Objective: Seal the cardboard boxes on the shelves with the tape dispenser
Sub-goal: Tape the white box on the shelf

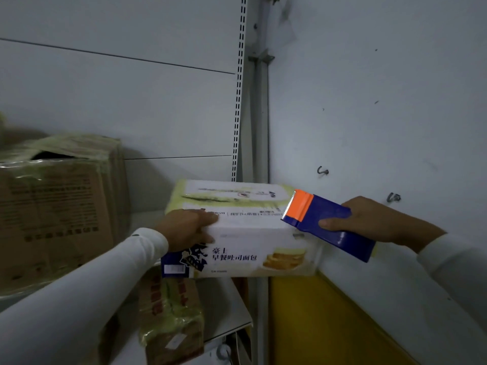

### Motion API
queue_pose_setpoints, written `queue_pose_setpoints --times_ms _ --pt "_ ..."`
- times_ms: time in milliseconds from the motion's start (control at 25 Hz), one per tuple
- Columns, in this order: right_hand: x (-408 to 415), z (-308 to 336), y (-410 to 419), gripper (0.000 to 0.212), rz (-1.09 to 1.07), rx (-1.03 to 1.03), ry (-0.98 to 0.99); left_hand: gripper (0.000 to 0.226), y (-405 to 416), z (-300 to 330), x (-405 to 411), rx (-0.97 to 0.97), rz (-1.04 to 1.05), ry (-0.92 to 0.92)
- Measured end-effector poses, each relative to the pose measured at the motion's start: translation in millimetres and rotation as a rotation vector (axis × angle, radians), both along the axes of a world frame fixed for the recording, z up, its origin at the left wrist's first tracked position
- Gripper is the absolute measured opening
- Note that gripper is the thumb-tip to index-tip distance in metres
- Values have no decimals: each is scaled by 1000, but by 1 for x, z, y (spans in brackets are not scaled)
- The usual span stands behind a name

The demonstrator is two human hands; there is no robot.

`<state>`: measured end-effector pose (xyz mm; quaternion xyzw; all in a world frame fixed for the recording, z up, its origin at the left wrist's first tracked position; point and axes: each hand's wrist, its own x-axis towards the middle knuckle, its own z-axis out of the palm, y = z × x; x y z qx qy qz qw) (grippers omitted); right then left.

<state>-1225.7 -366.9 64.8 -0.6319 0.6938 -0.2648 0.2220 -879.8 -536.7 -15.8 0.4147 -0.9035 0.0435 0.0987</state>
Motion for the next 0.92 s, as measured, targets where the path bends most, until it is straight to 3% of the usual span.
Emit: queue_pose_setpoints --times_ms 80,160,320,760,920 --pt "0 1 0 40 9 23 10 53 -13 -4 14 -70 3 3" --pt "-1 5 0 37 17 39 -2 53 -30 -7 22 -155 144 -63" --pt "-4 8 -1 36 16 19 5 58 -53 -11 12 -97 353 -91" --pt "9 -29 -34 29 44 -20 -129 58 -78 -20 31 125 235 251" --pt "7 -33 -43 32 11 -59 -170 86 -71 -8 41 234 138 169"
